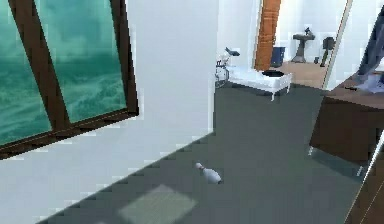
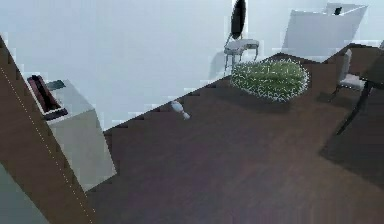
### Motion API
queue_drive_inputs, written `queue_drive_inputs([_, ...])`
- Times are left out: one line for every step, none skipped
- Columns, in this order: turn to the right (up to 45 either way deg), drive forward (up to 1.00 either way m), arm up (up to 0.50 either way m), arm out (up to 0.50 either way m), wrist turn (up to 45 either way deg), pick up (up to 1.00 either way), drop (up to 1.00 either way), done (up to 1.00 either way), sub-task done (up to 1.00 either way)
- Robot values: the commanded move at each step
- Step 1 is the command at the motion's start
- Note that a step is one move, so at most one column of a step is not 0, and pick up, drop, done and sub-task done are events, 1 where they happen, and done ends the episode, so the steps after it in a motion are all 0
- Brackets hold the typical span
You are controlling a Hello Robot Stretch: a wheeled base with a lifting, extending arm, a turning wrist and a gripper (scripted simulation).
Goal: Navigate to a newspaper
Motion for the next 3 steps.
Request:
queue_drive_inputs([0.0, 0.2, 0.0, 0.0, 0.0, 0.0, 0.0, 0.0, 0.0])
queue_drive_inputs([0.0, 0.35, 0.0, 0.0, 0.0, 0.0, 0.0, 0.0, 0.0])
queue_drive_inputs([24.0, 0.0, 0.0, 0.0, 0.0, 0.0, 0.0, 0.0, 0.0])
